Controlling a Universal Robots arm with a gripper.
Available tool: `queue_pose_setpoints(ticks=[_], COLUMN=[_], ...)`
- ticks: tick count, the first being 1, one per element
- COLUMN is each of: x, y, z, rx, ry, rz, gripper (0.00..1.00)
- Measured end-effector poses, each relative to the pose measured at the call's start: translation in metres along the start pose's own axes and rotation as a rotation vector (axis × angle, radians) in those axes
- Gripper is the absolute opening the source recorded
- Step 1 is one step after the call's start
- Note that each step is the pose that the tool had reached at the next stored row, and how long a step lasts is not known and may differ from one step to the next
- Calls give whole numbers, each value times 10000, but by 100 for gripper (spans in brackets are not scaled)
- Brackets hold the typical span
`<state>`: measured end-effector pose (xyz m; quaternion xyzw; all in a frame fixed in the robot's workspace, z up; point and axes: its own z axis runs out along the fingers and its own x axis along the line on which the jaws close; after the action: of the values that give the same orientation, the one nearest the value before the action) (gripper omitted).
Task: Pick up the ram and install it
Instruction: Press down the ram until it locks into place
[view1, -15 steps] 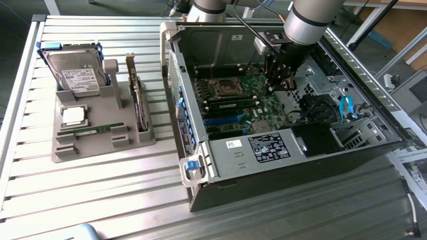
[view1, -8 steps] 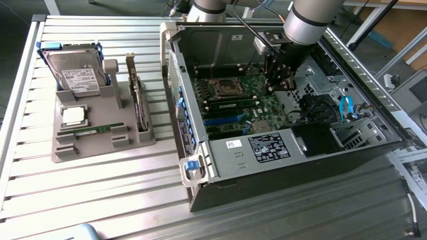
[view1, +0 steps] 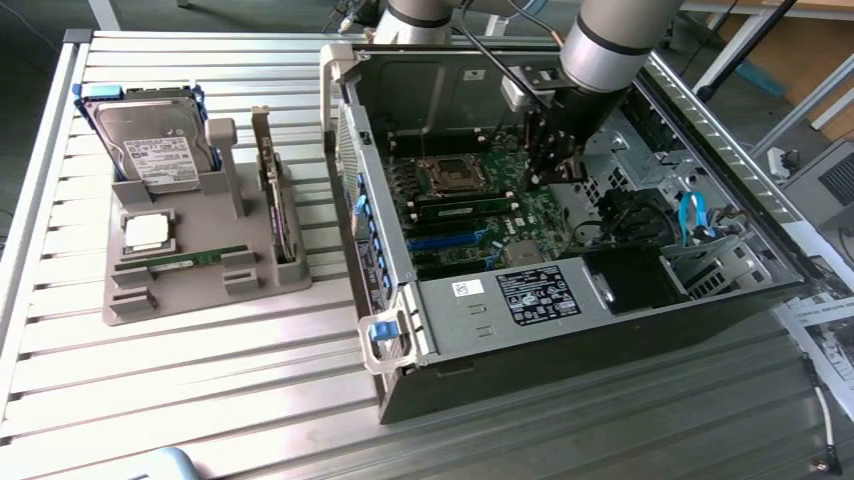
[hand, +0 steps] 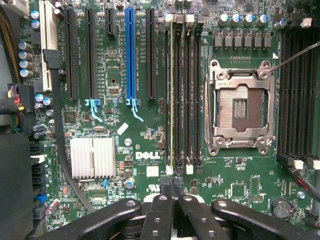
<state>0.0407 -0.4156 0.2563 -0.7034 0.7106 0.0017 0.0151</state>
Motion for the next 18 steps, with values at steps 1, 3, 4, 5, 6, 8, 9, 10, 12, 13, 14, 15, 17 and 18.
queue_pose_setpoints(ticks=[1, 3, 4, 5, 6, 8, 9, 10, 12, 13, 14, 15, 17, 18], x=[0, 0, 1, 1, 1, 1, 1, 1, 1, 1, 1, 1, 1, 1], y=[2, 3, 4, 4, 4, 5, 5, 5, 5, 5, 5, 5, 5, 6], z=[4, 14, 17, 22, 25, 33, 38, 43, 49, 49, 49, 49, 49, 49], rx=[-1, 0, 0, 0, 0, 0, 0, 0, 0, 0, 0, 0, 0, 0], ry=[0, -1, 0, -1, -1, 0, 0, 0, 0, 0, 0, 0, 0, 0], rz=[-1, -1, 0, -1, -1, 0, 0, 0, -1, 0, 0, -1, 0, 1], gripper=[11, 11, 11, 11, 11, 11, 11, 11, 11, 11, 11, 11, 11, 11])
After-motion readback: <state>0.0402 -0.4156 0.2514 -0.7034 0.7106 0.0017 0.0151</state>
